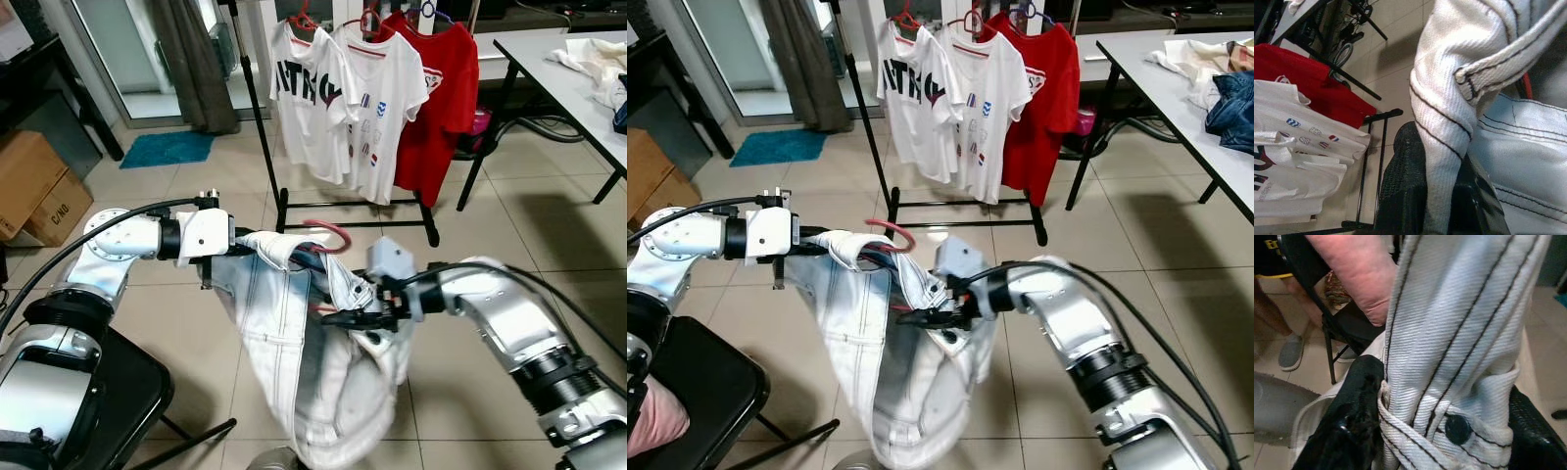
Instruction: Hang hanger
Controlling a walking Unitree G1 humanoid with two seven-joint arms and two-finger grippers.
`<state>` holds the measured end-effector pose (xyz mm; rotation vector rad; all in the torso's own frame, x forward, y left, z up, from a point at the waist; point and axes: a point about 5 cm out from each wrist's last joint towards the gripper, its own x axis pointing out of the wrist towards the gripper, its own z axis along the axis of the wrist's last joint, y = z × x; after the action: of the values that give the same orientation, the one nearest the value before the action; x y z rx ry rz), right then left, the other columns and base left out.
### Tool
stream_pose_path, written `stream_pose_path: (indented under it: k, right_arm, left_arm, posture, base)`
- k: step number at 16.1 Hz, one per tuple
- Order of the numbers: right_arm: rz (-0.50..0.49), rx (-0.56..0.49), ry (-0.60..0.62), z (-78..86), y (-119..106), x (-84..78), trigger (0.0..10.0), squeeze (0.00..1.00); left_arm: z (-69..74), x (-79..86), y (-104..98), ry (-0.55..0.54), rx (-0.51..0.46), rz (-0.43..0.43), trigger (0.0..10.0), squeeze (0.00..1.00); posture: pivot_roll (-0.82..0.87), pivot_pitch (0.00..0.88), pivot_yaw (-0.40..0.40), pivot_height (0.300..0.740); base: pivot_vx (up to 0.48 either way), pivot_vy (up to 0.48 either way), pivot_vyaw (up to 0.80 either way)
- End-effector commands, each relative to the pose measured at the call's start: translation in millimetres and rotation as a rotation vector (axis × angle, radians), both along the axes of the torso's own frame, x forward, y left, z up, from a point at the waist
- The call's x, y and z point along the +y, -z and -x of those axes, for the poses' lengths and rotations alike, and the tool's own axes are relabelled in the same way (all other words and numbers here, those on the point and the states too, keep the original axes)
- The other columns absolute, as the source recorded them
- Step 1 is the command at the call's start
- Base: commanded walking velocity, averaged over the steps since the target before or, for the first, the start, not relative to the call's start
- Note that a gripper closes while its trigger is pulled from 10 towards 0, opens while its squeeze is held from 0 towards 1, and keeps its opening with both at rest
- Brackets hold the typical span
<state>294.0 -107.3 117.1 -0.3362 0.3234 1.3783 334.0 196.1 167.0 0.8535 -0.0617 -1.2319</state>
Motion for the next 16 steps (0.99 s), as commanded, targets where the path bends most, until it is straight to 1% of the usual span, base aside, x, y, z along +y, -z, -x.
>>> stream_pose_path:
  k: [1, 2, 3, 4, 5, 7, 8, 10, 12, 14, 16]
  right_arm:
    - [0.073, 0.019, 0.067, -3.9, 10, 4.2, 0.0, 0.0]
    - [0.09, 0.01, 0.086, -5.0, 11, 3.5, 0.0, 0.0]
    - [0.095, 0.011, 0.177, -8.2, 12, 0.7, 0.0, 0.0]
    - [0.089, 0.015, 0.223, -9.5, 12, -0.8, 0.0, 0.0]
    - [0.073, 0.024, 0.315, -10.9, 12, -5.0, 0.0, 0.0]
    - [0.083, 0.022, 0.416, -9.5, 15, -12.1, 0.0, 0.0]
    - [0.081, 0.014, 0.487, -6.5, 15, -19.3, 0.0, 0.0]
    - [0.064, 0.003, 0.505, -4.4, 11, -21.3, 0.0, 0.0]
    - [0.019, -0.023, 0.457, 4.9, -2, -18.0, 0.0, 0.0]
    - [0.017, -0.021, 0.447, 8.9, -3, -16.3, 0.0, 0.0]
    - [0.009, -0.037, 0.454, 13.7, -2, -18.2, 0.0, 0.0]
  left_arm:
    - [-13.1, -1.9, -37, -0.056, -0.148, 0.134, 0.0, 0.0]
    - [-13.6, -1.6, -38, -0.063, -0.152, 0.136, 0.0, 0.0]
    - [-14.8, 0.1, -38, -0.093, -0.155, 0.149, 0.0, 0.0]
    - [-15.1, 1.0, -37, -0.105, -0.155, 0.153, 0.0, 0.0]
    - [-15.1, 3.6, -35, -0.127, -0.152, 0.158, 0.0, 0.0]
    - [-15.0, 6.9, -34, -0.154, -0.151, 0.175, 0.0, 0.0]
    - [-15.4, 9.6, -34, -0.176, -0.153, 0.192, 0.0, 0.0]
    - [-15.3, 12.0, -35, -0.188, -0.155, 0.201, 0.0, 0.0]
    - [-14.6, 17.2, -34, -0.202, -0.15, 0.201, 0.0, 0.0]
    - [-15.1, 18.3, -34, -0.217, -0.151, 0.21, 0.0, 0.0]
    - [-15.2, 16.3, -30, -0.231, -0.137, 0.243, 0.0, 0.0]
  posture:
    - [-0.05, 0.0, 0.135, 0.74]
    - [-0.05, 0.0, 0.134, 0.74]
    - [-0.05, 0.0, 0.132, 0.74]
    - [-0.05, 0.0, 0.132, 0.74]
    - [-0.06, 0.0, 0.133, 0.74]
    - [-0.07, 0.0, 0.139, 0.74]
    - [-0.08, 0.0, 0.143, 0.74]
    - [-0.08, 0.0, 0.147, 0.74]
    - [-0.09, 0.0, 0.144, 0.74]
    - [-0.09, 0.0, 0.145, 0.74]
    - [-0.1, 0.0, 0.153, 0.74]
  base:
    - [0.0, 0.0, 0.0]
    - [0.0, 0.0, 0.0]
    - [0.0, 0.0, 0.0]
    - [0.0, 0.0, 0.0]
    - [0.0, 0.0, 0.0]
    - [0.0, 0.0, 0.0]
    - [0.0, 0.0, 0.0]
    - [0.0, 0.0, 0.0]
    - [0.0, 0.0, 0.0]
    - [0.0, 0.0, 0.0]
    - [0.0, 0.0, 0.0]
